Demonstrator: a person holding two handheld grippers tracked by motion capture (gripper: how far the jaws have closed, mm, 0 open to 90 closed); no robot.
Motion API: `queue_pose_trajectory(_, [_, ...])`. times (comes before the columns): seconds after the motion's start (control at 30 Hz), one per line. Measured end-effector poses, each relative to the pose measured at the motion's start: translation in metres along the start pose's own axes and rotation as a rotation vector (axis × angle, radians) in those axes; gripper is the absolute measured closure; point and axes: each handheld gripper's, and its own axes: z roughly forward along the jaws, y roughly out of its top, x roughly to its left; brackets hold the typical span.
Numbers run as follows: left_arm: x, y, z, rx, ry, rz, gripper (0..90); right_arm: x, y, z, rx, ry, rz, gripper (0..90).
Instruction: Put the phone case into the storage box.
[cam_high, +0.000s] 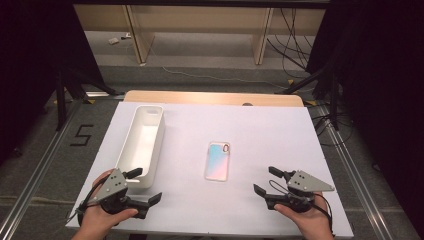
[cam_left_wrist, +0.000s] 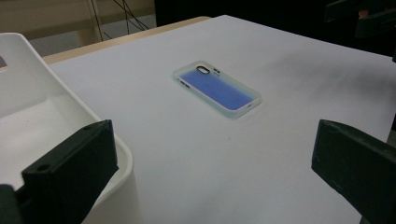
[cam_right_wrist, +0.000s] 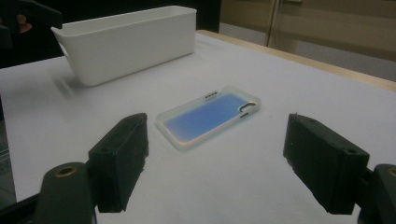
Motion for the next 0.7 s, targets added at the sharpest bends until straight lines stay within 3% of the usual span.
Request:
queue_pose_trajectory(0.03, [-0.0014, 0.0002, 0.0005, 0.005, 0.008, -0.01, 0.0, 0.0003, -0.0002, -0.0016, 0.024, 0.001, 0.016, 23.4])
queue_pose_trajectory(0.1, [-0.0015, 0.0002, 0.001, 0.005, 0.003, -0.005, 0.0, -0.0014, -0.0004, -0.0019, 0.02, -0.008, -0.002, 23.4])
queue_pose_trajectory(0.13, [-0.002, -0.0001, 0.0012, 0.007, 0.005, -0.009, 0.0, -0.0005, -0.001, 0.0009, -0.005, 0.023, 0.044, 23.7])
queue_pose_trajectory(0.23, [-0.0014, -0.0005, 0.0004, 0.006, 0.008, -0.005, 0.0, -0.0018, -0.0006, 0.0008, 0.013, 0.013, 0.019, 24.2])
queue_pose_trajectory(0.27, [-0.0015, -0.0005, 0.0, 0.005, 0.007, -0.009, 0.0, -0.0023, -0.0011, 0.0039, -0.017, 0.015, 0.002, 25.2])
queue_pose_trajectory(0.33, [-0.0012, -0.0002, 0.0, 0.0, 0.007, -0.004, 0.0, -0.0013, -0.0007, 0.0022, 0.012, 0.012, 0.01, 25.3])
queue_pose_trajectory(0.4, [-0.0018, 0.0001, 0.0003, 0.004, 0.005, -0.005, 0.0, -0.0011, -0.0005, 0.0029, -0.015, 0.016, 0.006, 26.2])
queue_pose_trajectory(0.43, [-0.0024, 0.0003, 0.0005, 0.004, 0.005, -0.01, 0.0, -0.0008, 0.0006, -0.0008, 0.028, 0.004, 0.003, 26.4])
queue_pose_trajectory(0.47, [-0.0022, 0.001, 0.0012, 0.001, -0.003, 0.006, 0.0, -0.0016, -0.0002, 0.0012, -0.006, -0.006, -0.013, 26.6])
queue_pose_trajectory(0.53, [-0.0025, 0.0006, 0.0008, 0.003, -0.01, 0.006, 0.0, 0.0009, -0.0002, 0.0008, -0.009, 0.005, 0.024, 26.8])
queue_pose_trajectory(0.67, [-0.0025, 0.0005, -0.0009, -0.005, -0.012, 0.013, 0.0, -0.0001, 0.0018, 0.0015, -0.035, -0.013, -0.014, 27.5])
queue_pose_trajectory(0.7, [-0.0025, 0.0007, -0.0011, -0.006, -0.017, 0.024, 0.0, 0.0026, 0.0041, 0.0002, -0.001, -0.012, 0.009, 28.3])
